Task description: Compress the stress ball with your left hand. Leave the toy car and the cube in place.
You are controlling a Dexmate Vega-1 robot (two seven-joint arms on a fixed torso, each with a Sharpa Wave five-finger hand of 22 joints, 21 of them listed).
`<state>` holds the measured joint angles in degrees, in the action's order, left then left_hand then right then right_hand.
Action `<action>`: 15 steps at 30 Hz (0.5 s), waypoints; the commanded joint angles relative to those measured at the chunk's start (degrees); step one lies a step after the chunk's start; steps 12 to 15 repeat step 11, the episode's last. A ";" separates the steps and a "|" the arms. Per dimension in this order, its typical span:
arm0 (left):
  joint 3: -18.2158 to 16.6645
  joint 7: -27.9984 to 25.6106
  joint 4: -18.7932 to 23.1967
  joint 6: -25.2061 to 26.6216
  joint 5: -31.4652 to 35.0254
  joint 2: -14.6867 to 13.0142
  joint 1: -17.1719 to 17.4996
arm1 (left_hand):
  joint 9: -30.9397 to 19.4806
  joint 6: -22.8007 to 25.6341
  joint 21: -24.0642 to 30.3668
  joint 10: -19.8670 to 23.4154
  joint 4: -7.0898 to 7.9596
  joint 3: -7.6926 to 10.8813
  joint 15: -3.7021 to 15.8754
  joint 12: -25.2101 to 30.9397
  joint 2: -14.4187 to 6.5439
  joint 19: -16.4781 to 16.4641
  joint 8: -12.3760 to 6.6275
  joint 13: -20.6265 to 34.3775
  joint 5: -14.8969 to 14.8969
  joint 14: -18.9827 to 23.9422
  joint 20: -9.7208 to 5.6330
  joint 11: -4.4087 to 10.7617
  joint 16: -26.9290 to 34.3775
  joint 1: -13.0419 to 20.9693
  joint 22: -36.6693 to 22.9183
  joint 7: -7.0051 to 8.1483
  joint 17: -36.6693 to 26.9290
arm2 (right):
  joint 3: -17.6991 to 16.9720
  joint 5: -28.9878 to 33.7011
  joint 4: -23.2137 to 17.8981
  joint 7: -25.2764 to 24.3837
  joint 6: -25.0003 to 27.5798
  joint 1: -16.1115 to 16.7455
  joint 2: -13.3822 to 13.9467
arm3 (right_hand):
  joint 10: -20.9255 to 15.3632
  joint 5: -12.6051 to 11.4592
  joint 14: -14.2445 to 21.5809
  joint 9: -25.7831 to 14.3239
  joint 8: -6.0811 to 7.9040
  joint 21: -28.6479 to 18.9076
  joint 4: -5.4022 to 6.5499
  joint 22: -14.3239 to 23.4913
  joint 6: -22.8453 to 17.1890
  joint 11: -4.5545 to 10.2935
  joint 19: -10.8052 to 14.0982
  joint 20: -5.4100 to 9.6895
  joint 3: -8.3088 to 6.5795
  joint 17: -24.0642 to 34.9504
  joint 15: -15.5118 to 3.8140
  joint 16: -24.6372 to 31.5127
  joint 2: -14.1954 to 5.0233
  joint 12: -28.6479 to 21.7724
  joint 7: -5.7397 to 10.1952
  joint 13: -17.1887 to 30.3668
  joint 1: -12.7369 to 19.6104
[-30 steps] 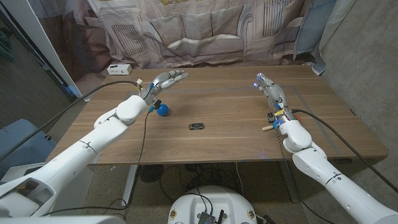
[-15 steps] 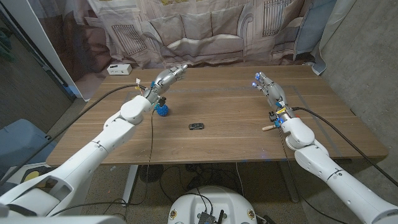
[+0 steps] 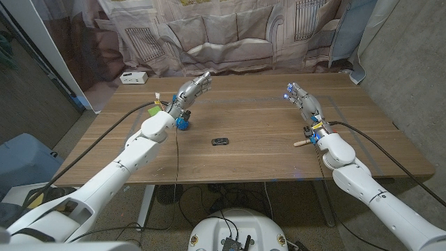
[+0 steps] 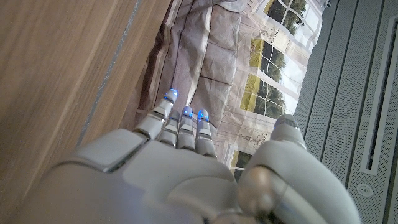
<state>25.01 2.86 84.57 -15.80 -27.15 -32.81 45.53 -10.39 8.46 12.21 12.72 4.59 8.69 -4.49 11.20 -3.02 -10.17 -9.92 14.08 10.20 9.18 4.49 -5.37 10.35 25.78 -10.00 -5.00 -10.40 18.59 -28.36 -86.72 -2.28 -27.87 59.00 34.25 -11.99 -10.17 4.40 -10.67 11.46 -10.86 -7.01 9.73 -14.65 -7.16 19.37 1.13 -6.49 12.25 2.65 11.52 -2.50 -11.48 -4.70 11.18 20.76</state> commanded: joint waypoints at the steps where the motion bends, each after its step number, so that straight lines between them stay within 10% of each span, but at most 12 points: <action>1: -0.36 -1.93 1.11 -0.09 -0.82 -0.30 2.64 | 0.03 -0.50 -0.10 -0.26 -0.02 -0.21 -0.07 -0.10 -0.10 -0.09 0.04 -0.06 0.31 -0.38 -0.55 0.04 -0.20 -0.52 -0.29 -0.16 -0.07 | 0.15 0.41 -1.34 -0.73 1.16 0.46 0.30 | -0.58 -0.32 0.76 -0.17 0.30 -0.28 0.00 0.10 -0.43 -0.01 0.58 0.01 0.20 0.01 0.02 0.44 0.11 -0.47 -0.21 0.16 -0.27; 15: -1.68 -2.96 2.13 -0.93 -1.25 -1.54 4.85 | 0.04 -0.27 -0.26 -0.29 -0.09 -0.21 -0.09 0.01 -0.18 0.14 -0.24 -0.25 0.34 -0.37 -0.37 0.06 -0.06 -0.57 -0.28 -0.18 -0.05 | 1.34 1.31 -2.11 -1.67 2.30 -0.26 -0.77 | -0.54 -0.32 0.86 -0.17 0.08 -0.26 0.08 0.11 -0.05 -0.38 0.57 -0.25 0.18 0.01 0.51 0.49 -0.09 -0.41 -0.55 0.16 -0.35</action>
